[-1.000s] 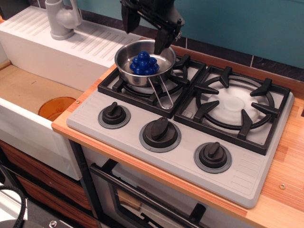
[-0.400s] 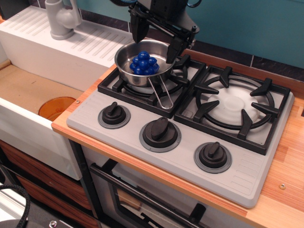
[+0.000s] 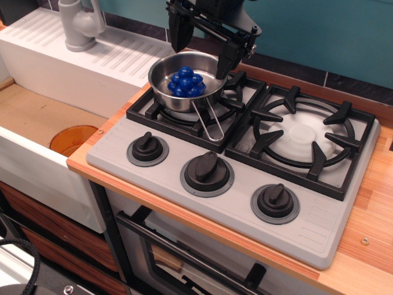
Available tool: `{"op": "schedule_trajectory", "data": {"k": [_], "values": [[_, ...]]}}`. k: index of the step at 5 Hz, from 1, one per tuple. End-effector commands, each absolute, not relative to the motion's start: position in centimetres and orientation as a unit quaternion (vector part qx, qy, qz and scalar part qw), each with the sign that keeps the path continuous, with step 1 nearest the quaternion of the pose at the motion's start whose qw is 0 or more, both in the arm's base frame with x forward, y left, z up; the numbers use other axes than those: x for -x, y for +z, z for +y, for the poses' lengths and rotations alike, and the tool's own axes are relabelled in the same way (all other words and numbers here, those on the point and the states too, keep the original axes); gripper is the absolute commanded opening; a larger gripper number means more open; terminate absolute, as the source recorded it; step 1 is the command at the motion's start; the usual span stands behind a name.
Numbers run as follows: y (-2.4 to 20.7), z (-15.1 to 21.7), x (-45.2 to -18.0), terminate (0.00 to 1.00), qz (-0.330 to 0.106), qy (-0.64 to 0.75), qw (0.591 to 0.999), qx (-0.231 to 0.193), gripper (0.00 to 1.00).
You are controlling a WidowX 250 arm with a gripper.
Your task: Put pan on stove and put blueberry in pan
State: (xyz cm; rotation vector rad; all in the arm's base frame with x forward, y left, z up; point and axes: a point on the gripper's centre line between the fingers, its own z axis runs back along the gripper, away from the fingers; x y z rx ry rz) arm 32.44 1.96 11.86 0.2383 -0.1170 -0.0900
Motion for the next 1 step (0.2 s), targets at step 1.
{"op": "schedule_trajectory", "data": {"k": [1], "values": [[14.06, 1.47, -34.01, 1.0, -0.1, -0.043, 0.986, -0.123, 1.0]]}}
